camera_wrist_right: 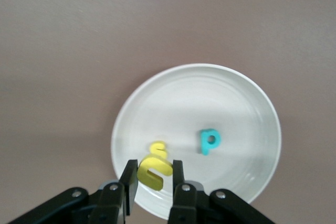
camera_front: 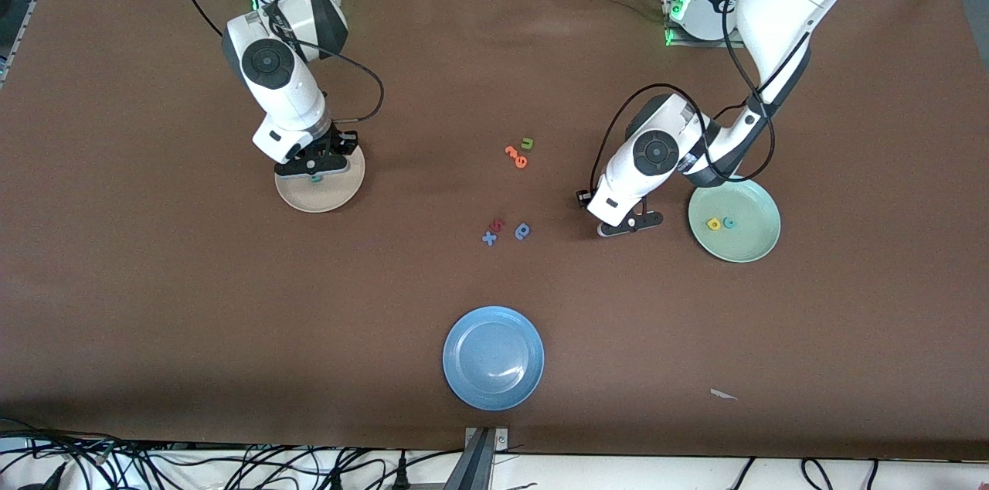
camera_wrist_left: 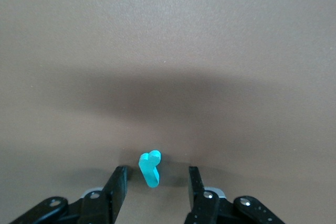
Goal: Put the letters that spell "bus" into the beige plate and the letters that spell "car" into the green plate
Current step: 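Grasp the teal letter with the left gripper while the right gripper places n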
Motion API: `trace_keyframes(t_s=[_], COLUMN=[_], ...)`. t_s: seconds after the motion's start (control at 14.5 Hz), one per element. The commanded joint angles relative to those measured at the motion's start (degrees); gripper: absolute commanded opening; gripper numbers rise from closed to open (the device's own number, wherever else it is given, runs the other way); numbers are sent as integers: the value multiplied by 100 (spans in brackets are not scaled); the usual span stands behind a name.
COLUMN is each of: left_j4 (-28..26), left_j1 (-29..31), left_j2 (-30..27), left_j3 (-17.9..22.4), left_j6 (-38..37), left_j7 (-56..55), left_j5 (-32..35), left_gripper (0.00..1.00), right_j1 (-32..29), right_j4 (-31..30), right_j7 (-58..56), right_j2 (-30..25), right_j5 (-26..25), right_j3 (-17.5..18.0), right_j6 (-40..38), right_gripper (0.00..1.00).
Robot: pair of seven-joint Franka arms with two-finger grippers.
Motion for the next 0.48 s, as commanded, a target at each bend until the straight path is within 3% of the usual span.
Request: trace_keyframes(t_s=[0.0,0.07,0.14,0.21,0.41], left_j4=[-2,7,15,24,59], left_j1=[-41,-41,-41,-41,-41], left_j2=[17,35,35,44,79], left_j3=[34,34,43,51,60], left_j6=[57,57,57,57,57], left_j7=[-57,-57,-49,4,22], left_j5=[139,139,139,139,148], left_gripper=[52,48,43,41,30], right_j1=[-142,-151,-186,-204,-230], right_j4=[-185,-211,-237,-238,-211], right_j7=[-107,-107,-98,-107,-89], right_j2=[122,149,167,167,123], right_j5=[22,22,22,22,31], right_j3=[41,41,41,41,41], right_j6=[16,16,16,7,-19], right_gripper=[14,37,72,100,100])
